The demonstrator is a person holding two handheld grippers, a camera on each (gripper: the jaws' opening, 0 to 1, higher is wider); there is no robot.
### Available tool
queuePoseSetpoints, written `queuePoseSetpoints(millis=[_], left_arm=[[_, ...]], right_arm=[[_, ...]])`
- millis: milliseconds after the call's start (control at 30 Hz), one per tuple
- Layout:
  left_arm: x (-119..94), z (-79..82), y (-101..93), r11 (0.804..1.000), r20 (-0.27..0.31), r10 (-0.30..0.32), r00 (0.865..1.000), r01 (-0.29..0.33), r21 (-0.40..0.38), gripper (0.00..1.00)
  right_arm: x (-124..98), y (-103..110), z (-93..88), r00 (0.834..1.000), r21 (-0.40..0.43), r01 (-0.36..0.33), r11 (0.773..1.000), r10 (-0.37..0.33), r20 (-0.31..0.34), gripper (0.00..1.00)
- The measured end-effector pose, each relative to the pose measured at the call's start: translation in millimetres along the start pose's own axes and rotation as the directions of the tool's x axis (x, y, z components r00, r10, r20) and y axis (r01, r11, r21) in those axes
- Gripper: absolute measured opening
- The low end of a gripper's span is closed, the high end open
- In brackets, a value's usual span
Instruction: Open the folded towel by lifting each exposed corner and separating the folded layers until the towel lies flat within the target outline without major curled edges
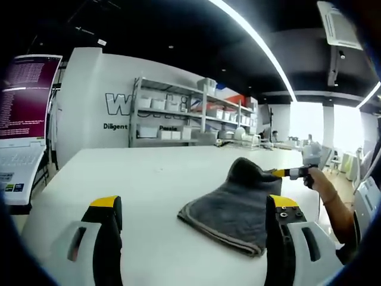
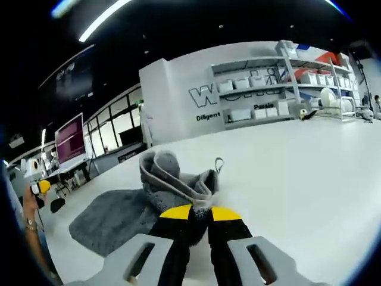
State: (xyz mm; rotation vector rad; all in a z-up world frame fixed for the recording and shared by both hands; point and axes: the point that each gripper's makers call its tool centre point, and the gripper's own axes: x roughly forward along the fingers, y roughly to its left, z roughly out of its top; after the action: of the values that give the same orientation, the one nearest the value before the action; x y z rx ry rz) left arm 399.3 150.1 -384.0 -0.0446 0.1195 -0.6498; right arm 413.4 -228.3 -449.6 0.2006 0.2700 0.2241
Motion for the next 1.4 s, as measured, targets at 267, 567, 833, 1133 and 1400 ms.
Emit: queuePoseSetpoints(millis=[267, 567, 833, 1133, 1400], left_arm=[[1, -2.3, 1.0, 1.0, -0.012, 0.008, 1.0, -0.008, 0.0, 0.99], [0, -1.4, 2.6, 1.0, -0.011, 0.015, 1.0, -0.015, 0.0, 0.99], [7, -1.5, 2.4, 1.0, -0.021, 0.016, 1.0, -0.016, 0.002, 0.99], [20, -1.4, -0.7, 1.0, -0.04, 0.006, 0.999, -0.005, 0.014, 0.99], [17, -0.3, 1.5, 1.0, -0.036, 0.016, 0.999, -0.015, 0.019, 0.99]], right_arm=[[2, -12, -14.4, 0.997, -0.03, 0.052, 0.998, -0.054, -0.062, 0.08], [-6, -33, -15.7, 0.98, -0.13, 0.158, 0.979, -0.172, -0.105, 0.29], [-16, -25, 14.0, 0.985, -0.163, 0.125, 0.979, -0.142, -0.095, 0.64], [-7, -4, 25.2, 0.984, -0.235, 0.01, 0.972, -0.051, -0.17, 0.99], [-2, 18, 39.0, 0.984, -0.275, -0.084, 0.958, 0.036, -0.174, 0.99]])
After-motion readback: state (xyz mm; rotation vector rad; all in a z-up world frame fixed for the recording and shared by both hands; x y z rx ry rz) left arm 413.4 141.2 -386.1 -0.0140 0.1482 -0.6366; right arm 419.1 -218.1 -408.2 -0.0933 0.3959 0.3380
